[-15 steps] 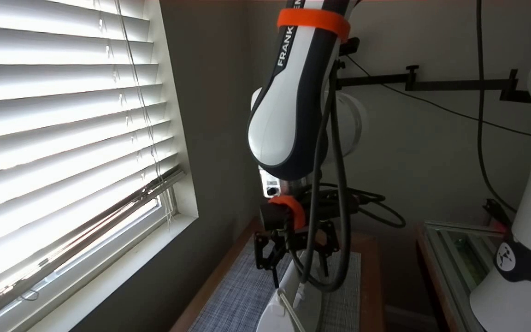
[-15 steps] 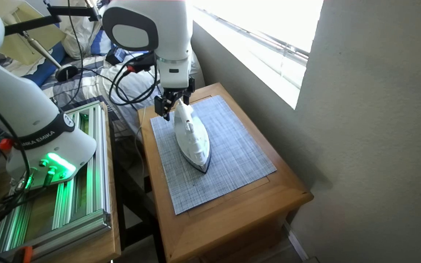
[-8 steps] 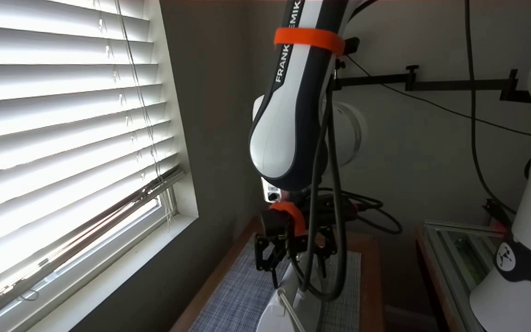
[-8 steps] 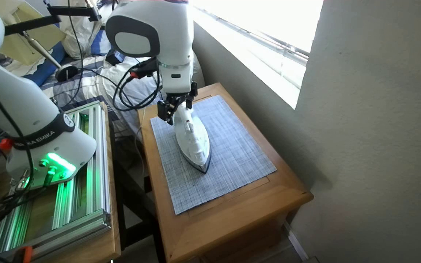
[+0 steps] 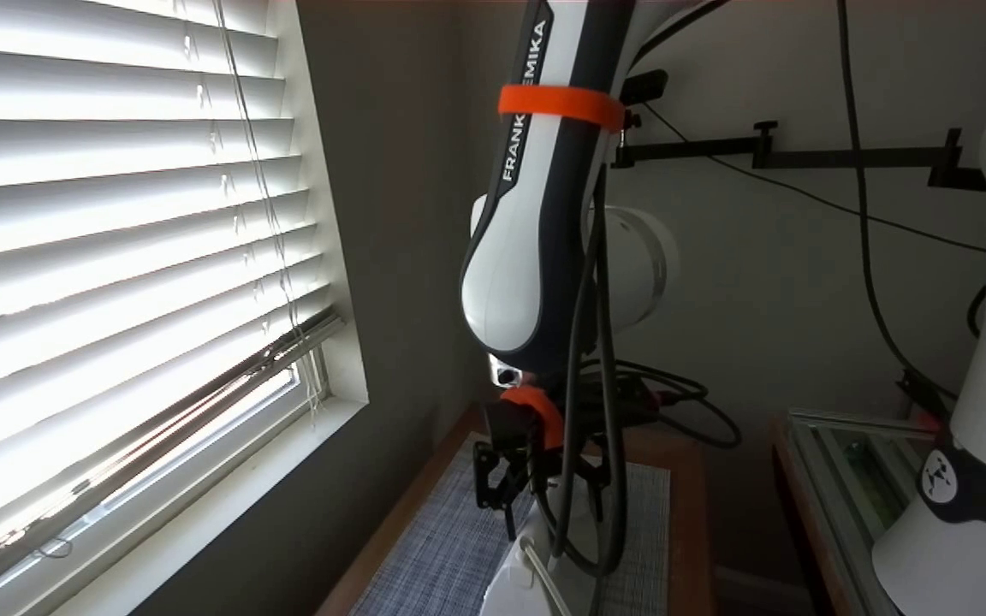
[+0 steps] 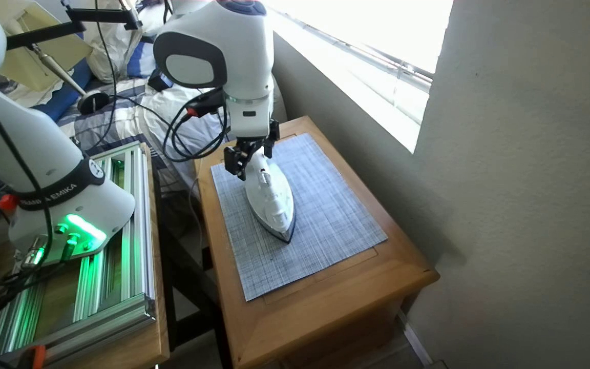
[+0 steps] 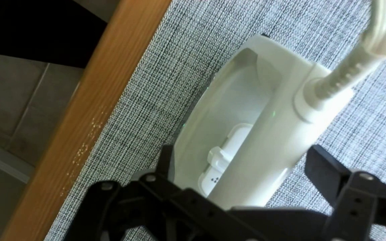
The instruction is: Turn the iron to the left, then tap it
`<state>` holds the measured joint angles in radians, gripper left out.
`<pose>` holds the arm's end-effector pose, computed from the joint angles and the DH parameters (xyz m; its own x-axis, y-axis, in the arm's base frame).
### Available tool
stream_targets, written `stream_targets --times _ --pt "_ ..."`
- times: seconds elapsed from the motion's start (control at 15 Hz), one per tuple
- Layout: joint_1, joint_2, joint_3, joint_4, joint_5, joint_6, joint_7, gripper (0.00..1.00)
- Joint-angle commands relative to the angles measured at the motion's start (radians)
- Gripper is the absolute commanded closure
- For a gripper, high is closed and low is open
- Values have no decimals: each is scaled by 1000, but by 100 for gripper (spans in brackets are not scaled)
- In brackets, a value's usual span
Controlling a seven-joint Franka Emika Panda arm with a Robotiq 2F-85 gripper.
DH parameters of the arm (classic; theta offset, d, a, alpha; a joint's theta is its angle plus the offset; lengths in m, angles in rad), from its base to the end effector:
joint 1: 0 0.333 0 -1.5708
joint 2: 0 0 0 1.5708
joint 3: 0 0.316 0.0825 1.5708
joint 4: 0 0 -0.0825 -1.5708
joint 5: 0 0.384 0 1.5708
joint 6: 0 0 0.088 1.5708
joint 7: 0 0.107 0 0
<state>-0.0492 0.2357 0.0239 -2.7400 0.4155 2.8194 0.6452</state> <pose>0.3643 -0.0284 0.1357 0.4639 -0.8674 -0.1799 -0.8770 -0.4784 0.0455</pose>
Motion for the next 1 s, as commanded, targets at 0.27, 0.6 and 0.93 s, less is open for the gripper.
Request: stream_targets --times 0.27,0.6,0.93 --pt "0 58 3 32 64 42 -51 41" --pt "-7 60 9 39 83 43 -55 75" --pt "-33 65 33 39 125 45 -68 90"
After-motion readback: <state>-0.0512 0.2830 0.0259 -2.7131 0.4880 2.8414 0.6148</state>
